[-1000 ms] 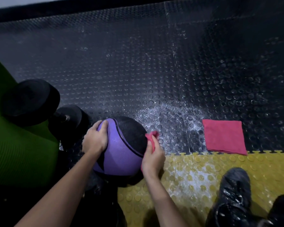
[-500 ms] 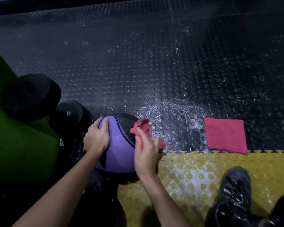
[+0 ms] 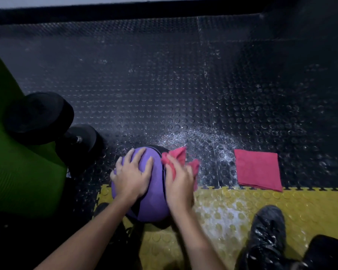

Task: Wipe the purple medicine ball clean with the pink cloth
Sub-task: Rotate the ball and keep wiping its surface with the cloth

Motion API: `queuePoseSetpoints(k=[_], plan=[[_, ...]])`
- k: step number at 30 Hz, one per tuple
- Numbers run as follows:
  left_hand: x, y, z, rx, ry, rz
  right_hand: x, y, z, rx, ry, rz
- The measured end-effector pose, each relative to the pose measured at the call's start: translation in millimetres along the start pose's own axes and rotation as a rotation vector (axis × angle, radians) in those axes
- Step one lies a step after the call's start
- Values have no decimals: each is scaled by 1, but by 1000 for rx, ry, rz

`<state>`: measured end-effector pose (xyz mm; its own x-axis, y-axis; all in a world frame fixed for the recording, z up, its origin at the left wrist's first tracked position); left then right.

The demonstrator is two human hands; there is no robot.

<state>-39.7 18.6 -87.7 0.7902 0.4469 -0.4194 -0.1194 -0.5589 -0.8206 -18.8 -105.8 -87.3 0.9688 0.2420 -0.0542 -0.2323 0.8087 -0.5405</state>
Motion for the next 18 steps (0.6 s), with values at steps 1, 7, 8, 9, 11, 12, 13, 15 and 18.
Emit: queuePoseSetpoints(k=[1,7,8,9,11,12,13,15,18], plan=[[3,-3,1,7,30,5,-21,6,-1,51,-27,-69],[-16,0,3,134,181,5,-4,-1,-6,129,134,14],[-22,1,3,158,196,7,6,-6,-9,96,189,84],[-27,3,4,185,223,2,16,-9,-12,72,220,153],[-36,6,8,242,320,-3,32,-16,-14,87,231,234],[-38,9,13,278,377,-4,38,-21,-15,123,247,260],[-40,11,21,312,438,11,43,-26,-18,187,287,271],[-39,9,38,346,581,60,45,-39,-30,313,392,245],[-27,-7,61,377,671,155,31,-63,-50,505,560,186]])
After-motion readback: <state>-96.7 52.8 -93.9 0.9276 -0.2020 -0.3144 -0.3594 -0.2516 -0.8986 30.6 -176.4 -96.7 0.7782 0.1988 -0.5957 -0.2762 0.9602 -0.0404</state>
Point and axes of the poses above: each hand's wrist, its own x-axis towards the middle knuckle, its own y-axis out of the palm, z = x × y, the point moved 1 cm from there along x, towards the middle knuckle, and after that the axes turned 15 degrees about z, right-handed, at the moved point
